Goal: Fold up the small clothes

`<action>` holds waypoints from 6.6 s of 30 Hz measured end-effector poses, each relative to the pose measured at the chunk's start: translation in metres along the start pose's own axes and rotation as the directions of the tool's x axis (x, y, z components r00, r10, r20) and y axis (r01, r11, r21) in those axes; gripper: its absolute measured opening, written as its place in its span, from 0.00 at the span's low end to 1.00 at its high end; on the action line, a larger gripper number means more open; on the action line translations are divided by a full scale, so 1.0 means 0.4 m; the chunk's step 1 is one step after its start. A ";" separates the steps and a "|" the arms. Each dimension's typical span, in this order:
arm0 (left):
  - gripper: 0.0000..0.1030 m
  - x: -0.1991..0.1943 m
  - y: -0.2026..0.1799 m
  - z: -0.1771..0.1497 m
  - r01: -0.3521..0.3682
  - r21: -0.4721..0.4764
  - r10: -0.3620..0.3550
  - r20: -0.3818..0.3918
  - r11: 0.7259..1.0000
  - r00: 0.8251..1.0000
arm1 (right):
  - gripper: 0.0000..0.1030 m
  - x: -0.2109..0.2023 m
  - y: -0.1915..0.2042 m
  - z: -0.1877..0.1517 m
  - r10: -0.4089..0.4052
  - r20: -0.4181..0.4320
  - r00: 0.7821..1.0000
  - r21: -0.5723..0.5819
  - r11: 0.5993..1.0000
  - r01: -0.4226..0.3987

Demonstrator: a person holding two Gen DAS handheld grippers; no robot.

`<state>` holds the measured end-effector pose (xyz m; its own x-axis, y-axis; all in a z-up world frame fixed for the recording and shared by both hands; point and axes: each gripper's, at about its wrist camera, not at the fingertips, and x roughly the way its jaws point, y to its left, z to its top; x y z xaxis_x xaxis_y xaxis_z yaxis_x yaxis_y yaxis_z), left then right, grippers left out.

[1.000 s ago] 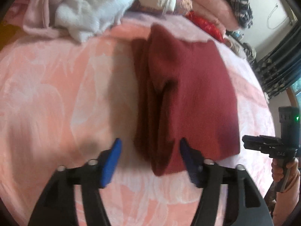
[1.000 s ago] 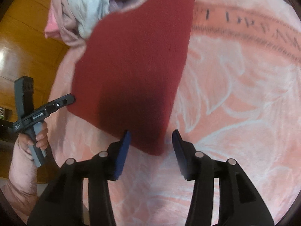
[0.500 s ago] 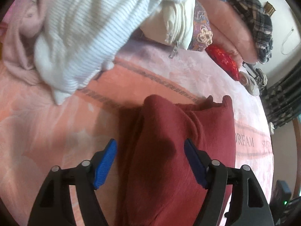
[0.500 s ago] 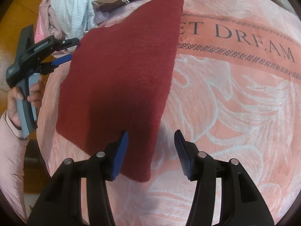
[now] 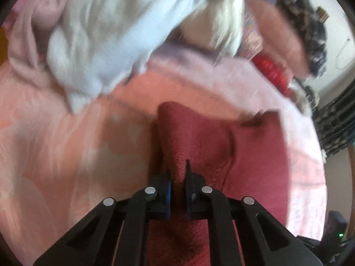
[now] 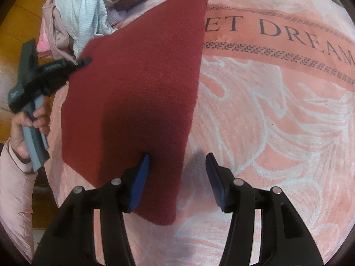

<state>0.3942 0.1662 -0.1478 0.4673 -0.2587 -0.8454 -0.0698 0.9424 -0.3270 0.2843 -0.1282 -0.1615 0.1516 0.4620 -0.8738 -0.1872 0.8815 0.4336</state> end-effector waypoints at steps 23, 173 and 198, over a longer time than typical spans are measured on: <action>0.89 -0.045 0.011 -0.088 0.095 0.033 -0.090 -0.140 0.995 0.986 | 0.88 -0.002 0.007 0.191 -0.050 0.034 0.998 0.082 0.996 0.047; 0.96 -0.663 -0.436 -0.996 -0.167 0.356 0.104 0.190 0.919 0.976 | 0.89 -0.555 0.017 -0.833 -0.193 0.350 0.917 0.082 0.981 0.176; 0.96 -0.663 -0.440 -0.976 -0.174 0.355 0.110 0.194 0.919 0.975 | 0.89 -0.543 0.024 -0.813 -0.195 0.343 0.919 0.067 0.981 0.183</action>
<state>-0.0616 -0.0139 -0.0307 0.6190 -0.1074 -0.7780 0.1670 0.9860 -0.0033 -0.0662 -0.2518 -0.0391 0.5088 0.2858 -0.8120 -0.0904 0.9558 0.2797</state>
